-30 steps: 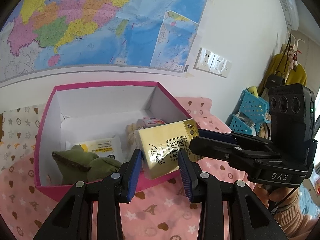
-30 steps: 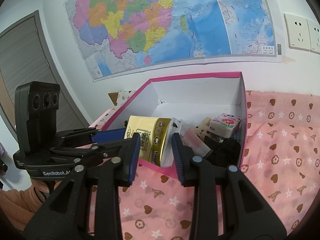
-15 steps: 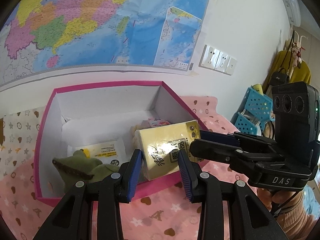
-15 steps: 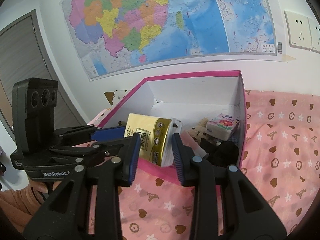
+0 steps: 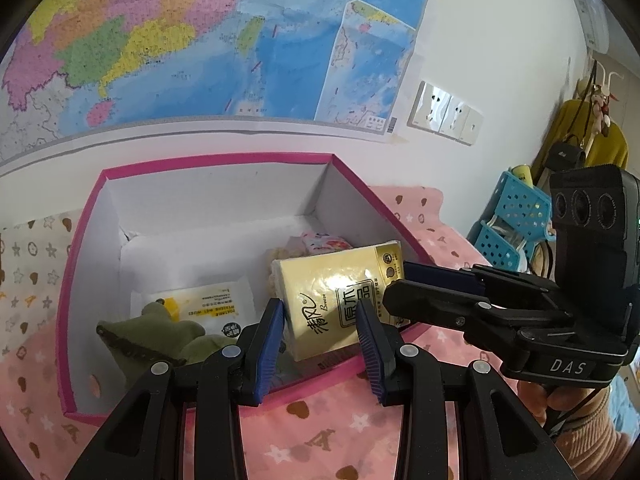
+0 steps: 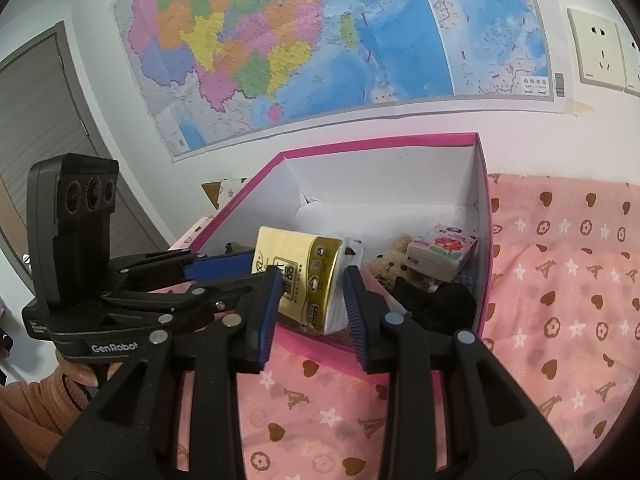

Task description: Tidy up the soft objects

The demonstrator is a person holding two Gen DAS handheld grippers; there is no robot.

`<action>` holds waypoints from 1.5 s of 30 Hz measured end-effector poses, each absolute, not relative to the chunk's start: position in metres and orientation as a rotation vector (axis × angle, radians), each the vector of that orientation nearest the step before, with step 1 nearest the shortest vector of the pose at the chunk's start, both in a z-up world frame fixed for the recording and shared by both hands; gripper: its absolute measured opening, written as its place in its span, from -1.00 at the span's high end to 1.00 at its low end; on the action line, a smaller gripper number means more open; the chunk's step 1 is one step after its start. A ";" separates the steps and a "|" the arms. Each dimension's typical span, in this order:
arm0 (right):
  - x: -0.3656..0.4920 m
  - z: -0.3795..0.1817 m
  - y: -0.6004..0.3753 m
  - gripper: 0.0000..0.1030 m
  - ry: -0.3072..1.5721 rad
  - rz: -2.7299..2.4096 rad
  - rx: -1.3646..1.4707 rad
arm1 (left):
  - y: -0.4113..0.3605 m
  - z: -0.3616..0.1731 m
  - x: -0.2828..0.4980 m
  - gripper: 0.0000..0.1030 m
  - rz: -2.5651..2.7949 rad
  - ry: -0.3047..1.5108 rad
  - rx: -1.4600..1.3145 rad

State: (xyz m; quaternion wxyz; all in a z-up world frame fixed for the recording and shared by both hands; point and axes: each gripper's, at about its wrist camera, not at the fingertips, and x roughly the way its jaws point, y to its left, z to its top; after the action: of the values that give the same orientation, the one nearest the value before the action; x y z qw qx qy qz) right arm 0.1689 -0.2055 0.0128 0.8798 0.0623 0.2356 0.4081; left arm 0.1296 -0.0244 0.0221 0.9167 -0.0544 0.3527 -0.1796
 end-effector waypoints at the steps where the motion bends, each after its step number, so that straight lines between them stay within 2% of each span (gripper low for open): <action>1: 0.170 0.012 -0.205 0.32 0.493 0.850 0.128 | -0.024 0.021 0.130 0.29 -0.368 0.729 -0.112; 23: 0.184 0.000 -0.196 0.31 0.542 0.810 0.110 | -0.015 0.006 0.146 0.29 -0.323 0.782 -0.142; 24: 0.183 0.000 -0.197 0.29 0.540 0.806 0.111 | -0.014 0.006 0.145 0.23 -0.321 0.780 -0.142; 25: 0.182 0.000 -0.198 0.18 0.537 0.800 0.112 | -0.014 0.006 0.144 0.20 -0.320 0.778 -0.141; 26: 0.180 0.000 -0.200 0.03 0.531 0.795 0.114 | -0.012 0.006 0.141 0.07 -0.312 0.771 -0.137; 27: 0.177 0.000 -0.202 -0.02 0.518 0.787 0.113 | -0.011 0.006 0.138 -0.10 -0.303 0.764 -0.135; 28: 0.174 0.001 -0.203 -0.07 0.510 0.779 0.107 | -0.009 0.007 0.135 -0.17 -0.294 0.758 -0.135; 31: 0.164 0.000 -0.207 -0.09 0.493 0.769 0.098 | -0.003 0.010 0.122 -0.35 -0.281 0.726 -0.135; 33: 0.155 -0.001 -0.208 -0.11 0.478 0.766 0.088 | 0.000 0.013 0.109 -0.55 -0.270 0.696 -0.134; 34: 0.149 -0.001 -0.209 -0.17 0.468 0.764 0.079 | 0.001 0.014 0.104 -0.60 -0.267 0.683 -0.131; 37: 0.127 -0.005 -0.209 -0.47 0.425 0.753 0.051 | 0.001 0.019 0.081 -0.71 -0.253 0.638 -0.107; 38: 0.120 -0.007 -0.209 -0.61 0.412 0.749 0.043 | 0.001 0.020 0.073 -0.81 -0.245 0.629 -0.101; 39: 0.112 -0.010 -0.209 -0.65 0.402 0.743 0.031 | 0.001 0.020 0.068 -0.96 -0.237 0.622 -0.097; 45: 0.078 -0.035 -0.199 -0.87 0.383 0.666 -0.023 | -0.004 0.012 0.031 -1.00 -0.130 0.604 -0.060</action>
State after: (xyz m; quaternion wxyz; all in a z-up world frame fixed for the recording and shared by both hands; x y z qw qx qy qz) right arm 0.0784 -0.1990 -0.0355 0.9270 -0.0111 0.1868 0.3250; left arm 0.0307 -0.0041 0.0123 0.9522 -0.0293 0.2971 -0.0642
